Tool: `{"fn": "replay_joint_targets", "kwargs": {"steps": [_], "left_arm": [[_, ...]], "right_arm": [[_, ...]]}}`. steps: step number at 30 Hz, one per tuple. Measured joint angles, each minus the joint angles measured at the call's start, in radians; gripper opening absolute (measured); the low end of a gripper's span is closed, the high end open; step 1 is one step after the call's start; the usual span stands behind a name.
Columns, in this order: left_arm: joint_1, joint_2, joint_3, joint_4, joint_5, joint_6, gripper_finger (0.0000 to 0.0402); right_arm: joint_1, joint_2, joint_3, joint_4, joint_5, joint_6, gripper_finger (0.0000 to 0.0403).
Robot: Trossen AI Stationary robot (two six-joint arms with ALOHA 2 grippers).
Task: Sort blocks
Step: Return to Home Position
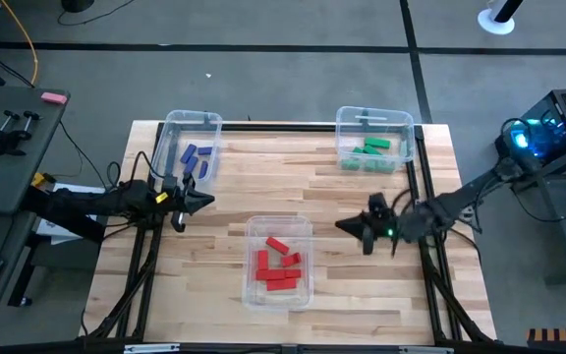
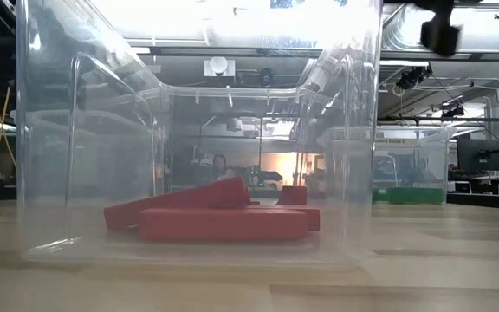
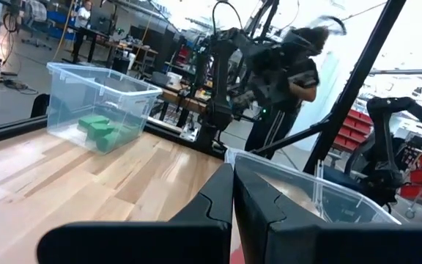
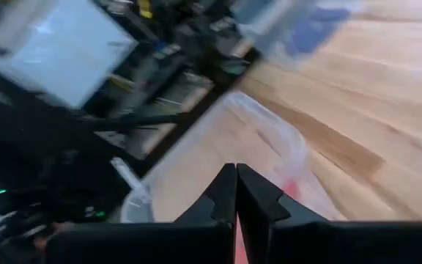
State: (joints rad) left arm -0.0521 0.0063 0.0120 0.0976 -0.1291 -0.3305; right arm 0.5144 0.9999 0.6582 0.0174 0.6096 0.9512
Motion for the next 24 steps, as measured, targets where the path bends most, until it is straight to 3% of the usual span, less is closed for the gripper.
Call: {"fn": "replay_joint_targets", "kwargs": {"steps": [4,8,12,16,24], "left_arm": [[-0.001,0.0,0.0,0.0,-0.003,0.0,0.0],[-0.001,0.0,0.0,-0.001,-0.004,0.0,0.0],[-0.001,0.0,0.0,-0.002,-0.006,0.001,0.0],[-0.001,0.0,0.0,-0.001,-0.006,0.001,0.0],[-0.001,0.0,0.0,-0.002,-0.006,0.001,0.0]], "right_arm": [[-0.215,-0.118,-0.183,0.258,-0.228,-0.212,0.0],[-0.453,-0.276,-0.311,0.276,-0.445,-0.33,0.0],[-0.59,-0.44,-0.412,0.281,-0.631,-0.388,0.0],[-0.618,-0.588,-0.507,0.279,-0.69,-0.402,0.0],[-0.538,-0.763,-0.596,0.261,-0.659,-0.432,0.0]]}}
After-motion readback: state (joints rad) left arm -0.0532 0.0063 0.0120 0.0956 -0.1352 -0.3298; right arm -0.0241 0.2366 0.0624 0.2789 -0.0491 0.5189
